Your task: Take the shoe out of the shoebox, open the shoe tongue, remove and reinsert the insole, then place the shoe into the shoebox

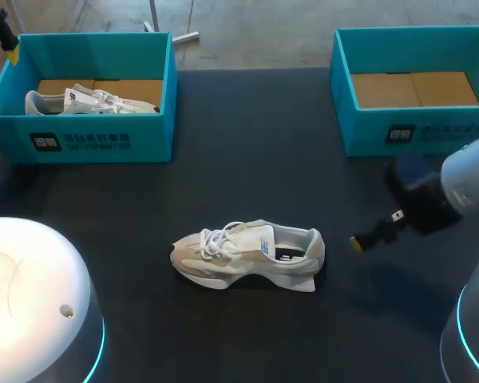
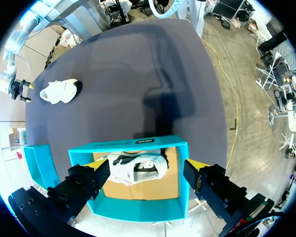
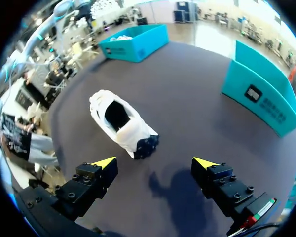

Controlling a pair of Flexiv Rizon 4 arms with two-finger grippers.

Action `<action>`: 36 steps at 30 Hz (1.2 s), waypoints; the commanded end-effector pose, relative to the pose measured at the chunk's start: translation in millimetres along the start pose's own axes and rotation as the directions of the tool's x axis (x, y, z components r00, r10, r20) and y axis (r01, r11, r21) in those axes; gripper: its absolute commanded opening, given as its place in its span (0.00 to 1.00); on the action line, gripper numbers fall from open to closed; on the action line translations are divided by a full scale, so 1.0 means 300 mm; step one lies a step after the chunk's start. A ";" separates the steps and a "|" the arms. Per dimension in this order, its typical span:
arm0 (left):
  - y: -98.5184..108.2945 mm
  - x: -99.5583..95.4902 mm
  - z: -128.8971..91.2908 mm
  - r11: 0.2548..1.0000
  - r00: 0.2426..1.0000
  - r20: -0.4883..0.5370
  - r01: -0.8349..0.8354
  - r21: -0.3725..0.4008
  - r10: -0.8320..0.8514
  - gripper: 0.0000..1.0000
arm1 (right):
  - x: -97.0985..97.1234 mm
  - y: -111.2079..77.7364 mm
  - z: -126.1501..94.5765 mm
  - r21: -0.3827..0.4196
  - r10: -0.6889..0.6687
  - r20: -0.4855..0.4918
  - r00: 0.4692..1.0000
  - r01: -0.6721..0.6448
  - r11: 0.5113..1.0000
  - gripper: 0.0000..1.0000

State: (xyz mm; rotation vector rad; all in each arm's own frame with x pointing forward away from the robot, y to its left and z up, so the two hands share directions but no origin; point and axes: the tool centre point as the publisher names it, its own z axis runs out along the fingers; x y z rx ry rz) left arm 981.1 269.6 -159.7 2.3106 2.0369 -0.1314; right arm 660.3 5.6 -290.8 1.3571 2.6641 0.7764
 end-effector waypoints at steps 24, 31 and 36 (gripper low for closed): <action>-0.001 0.000 -0.001 1.000 1.000 -0.002 0.000 -0.001 0.000 1.00 | -0.097 -0.097 0.069 -0.500 -0.489 -0.226 0.843 0.330 0.801 1.00; -0.001 0.000 -0.001 1.000 1.000 -0.002 0.000 -0.001 0.000 1.00 | -0.168 -0.147 0.149 -0.567 -0.469 -0.203 0.860 0.288 0.772 1.00; -0.001 0.000 -0.001 1.000 1.000 -0.002 0.000 -0.001 0.000 1.00 | -0.185 -0.161 0.165 -0.609 -0.514 -0.203 0.833 0.304 0.732 1.00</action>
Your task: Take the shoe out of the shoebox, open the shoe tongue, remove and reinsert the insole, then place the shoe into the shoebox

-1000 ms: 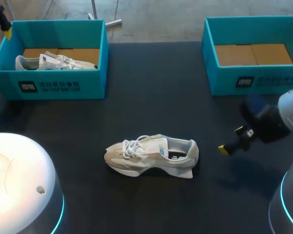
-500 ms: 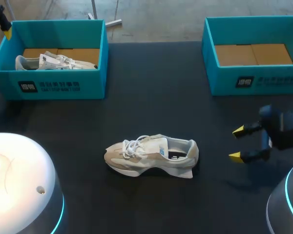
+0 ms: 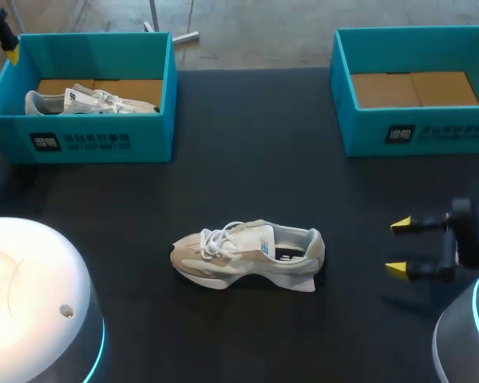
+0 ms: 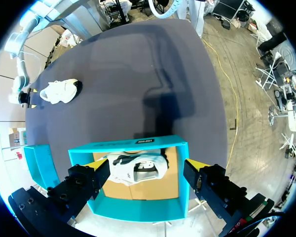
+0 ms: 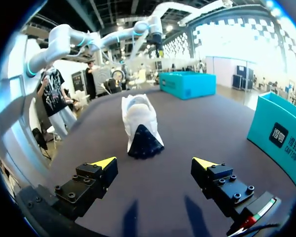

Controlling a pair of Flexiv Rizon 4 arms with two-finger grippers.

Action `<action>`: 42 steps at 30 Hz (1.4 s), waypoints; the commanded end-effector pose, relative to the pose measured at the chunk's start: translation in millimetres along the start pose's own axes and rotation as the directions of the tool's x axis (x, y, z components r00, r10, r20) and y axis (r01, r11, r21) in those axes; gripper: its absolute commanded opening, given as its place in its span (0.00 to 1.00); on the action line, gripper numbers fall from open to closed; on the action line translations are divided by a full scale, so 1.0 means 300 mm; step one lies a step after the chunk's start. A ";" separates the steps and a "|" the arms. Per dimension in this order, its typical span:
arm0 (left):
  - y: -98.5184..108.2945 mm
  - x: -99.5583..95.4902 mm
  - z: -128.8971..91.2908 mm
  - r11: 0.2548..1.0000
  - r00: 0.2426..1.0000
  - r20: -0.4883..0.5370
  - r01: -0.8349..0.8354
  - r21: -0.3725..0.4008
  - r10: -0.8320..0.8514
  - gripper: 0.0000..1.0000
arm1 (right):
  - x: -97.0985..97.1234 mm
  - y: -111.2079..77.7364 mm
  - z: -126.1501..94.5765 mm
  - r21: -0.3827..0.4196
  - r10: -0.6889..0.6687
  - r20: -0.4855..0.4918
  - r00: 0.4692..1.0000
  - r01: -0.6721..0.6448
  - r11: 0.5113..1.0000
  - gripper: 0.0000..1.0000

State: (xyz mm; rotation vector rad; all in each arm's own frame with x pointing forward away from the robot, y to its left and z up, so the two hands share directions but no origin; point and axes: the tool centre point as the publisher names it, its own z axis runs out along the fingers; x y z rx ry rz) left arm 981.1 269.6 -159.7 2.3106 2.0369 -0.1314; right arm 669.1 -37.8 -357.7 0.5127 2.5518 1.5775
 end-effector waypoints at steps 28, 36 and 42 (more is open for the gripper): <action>-0.001 0.000 -0.001 1.000 1.000 -0.002 0.000 -0.001 0.000 1.00 | -0.066 -0.087 0.059 -0.120 -0.138 0.001 0.990 0.137 0.983 1.00; -0.001 0.000 -0.001 1.000 1.000 -0.002 0.000 -0.001 0.000 1.00 | -0.015 -0.069 0.137 -0.136 -0.150 -0.003 0.989 0.148 0.979 1.00; -0.001 0.000 -0.001 1.000 1.000 -0.002 0.000 -0.001 0.000 1.00 | 0.016 -0.056 0.212 -0.128 -0.123 -0.004 0.992 0.122 0.984 1.00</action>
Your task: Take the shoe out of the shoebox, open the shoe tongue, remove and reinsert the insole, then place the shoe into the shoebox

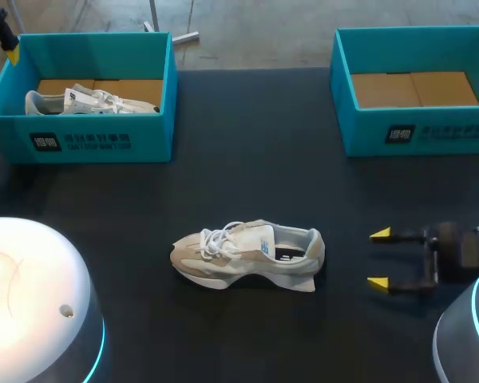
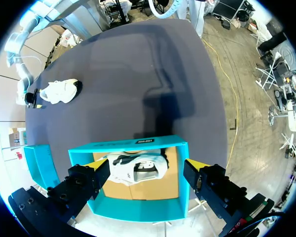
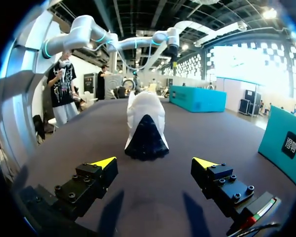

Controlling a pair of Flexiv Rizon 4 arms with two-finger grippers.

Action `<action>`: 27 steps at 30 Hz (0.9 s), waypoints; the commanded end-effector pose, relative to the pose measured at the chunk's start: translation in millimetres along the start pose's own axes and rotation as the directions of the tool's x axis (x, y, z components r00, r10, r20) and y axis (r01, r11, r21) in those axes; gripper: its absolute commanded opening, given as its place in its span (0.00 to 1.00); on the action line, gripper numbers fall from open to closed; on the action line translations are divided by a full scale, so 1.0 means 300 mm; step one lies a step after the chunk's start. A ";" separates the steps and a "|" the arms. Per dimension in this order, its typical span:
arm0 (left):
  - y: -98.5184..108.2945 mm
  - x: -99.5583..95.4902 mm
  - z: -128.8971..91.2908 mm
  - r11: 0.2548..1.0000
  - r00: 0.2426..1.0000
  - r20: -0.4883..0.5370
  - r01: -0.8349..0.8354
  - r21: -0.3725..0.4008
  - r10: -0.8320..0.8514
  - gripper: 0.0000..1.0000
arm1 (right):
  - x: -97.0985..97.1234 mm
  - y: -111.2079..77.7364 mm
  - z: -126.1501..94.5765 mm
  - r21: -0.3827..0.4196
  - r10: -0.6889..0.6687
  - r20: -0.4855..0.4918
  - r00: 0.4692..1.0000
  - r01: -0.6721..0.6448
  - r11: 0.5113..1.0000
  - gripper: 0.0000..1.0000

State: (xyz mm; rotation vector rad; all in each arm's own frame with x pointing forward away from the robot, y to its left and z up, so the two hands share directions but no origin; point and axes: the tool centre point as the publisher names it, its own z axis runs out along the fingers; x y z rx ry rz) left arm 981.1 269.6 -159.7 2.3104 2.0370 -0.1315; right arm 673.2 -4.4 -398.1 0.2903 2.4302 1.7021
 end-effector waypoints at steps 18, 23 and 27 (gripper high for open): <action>-0.001 0.000 -0.001 1.000 1.000 -0.002 0.000 -0.001 0.000 1.00 | 0.006 0.009 0.071 -0.005 0.018 0.029 0.999 -0.018 1.000 1.00; -0.001 0.000 -0.001 1.000 1.000 -0.002 0.000 -0.001 0.000 1.00 | 0.008 0.002 0.119 -0.020 0.034 0.015 0.999 -0.033 0.999 1.00; -0.001 0.000 -0.001 1.000 1.000 -0.002 0.000 -0.001 0.000 1.00 | 0.013 0.017 0.149 -0.024 0.039 0.023 0.999 -0.039 0.999 1.00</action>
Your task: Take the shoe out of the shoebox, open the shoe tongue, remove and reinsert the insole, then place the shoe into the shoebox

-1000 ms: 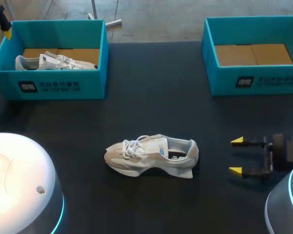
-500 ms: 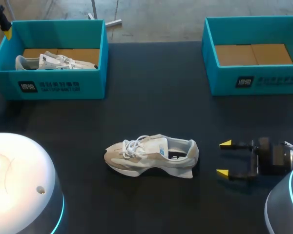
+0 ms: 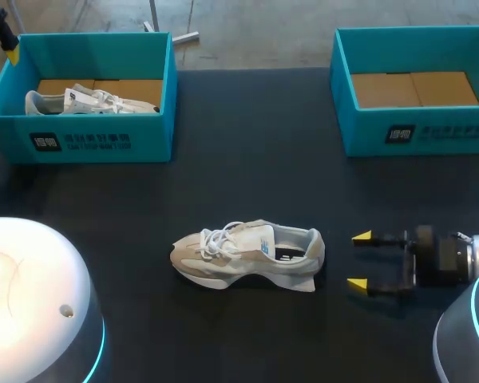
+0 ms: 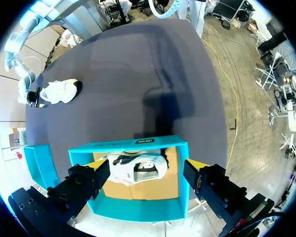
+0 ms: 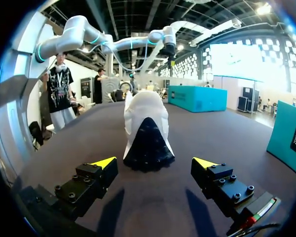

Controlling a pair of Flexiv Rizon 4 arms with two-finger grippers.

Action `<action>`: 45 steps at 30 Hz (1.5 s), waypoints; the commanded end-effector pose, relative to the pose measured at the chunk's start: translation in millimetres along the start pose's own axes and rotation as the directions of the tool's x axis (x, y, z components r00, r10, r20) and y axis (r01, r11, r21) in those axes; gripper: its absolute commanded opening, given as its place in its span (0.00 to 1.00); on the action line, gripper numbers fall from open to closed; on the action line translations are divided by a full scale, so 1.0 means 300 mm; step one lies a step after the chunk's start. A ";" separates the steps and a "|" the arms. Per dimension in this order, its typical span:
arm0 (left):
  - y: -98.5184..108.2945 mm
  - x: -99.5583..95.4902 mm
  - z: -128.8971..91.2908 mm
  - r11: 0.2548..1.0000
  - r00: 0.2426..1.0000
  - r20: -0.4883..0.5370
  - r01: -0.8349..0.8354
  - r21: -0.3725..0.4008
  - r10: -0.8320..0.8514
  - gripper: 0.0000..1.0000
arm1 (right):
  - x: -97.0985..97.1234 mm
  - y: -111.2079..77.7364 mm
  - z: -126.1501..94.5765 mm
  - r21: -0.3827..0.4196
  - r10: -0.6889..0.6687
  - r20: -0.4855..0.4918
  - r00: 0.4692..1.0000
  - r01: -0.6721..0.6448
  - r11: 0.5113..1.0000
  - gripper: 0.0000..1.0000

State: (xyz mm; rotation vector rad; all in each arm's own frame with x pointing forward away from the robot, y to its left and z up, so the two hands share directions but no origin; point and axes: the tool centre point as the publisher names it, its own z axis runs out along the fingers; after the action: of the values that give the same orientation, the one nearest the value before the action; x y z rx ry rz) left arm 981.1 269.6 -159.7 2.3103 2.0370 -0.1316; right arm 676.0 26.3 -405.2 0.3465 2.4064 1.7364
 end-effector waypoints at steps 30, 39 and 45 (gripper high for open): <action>-0.001 0.000 -0.001 1.000 1.000 -0.002 0.000 0.000 0.000 1.00 | 0.013 0.067 0.213 0.002 -0.059 -0.064 0.996 0.060 0.998 1.00; -0.001 0.000 -0.001 1.000 1.000 -0.002 0.000 0.000 0.000 1.00 | 0.008 0.074 0.221 0.003 -0.083 -0.080 0.993 0.084 0.997 1.00; -0.001 0.000 -0.001 1.000 1.000 -0.002 0.000 0.000 0.000 1.00 | 0.014 0.073 0.227 0.000 -0.084 -0.086 0.993 0.084 0.996 1.00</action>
State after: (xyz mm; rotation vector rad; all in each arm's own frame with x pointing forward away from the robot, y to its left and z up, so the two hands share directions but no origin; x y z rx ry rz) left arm 981.1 269.6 -159.7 2.3104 2.0370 -0.1316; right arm 691.1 94.2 -405.5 0.1727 2.4338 1.7477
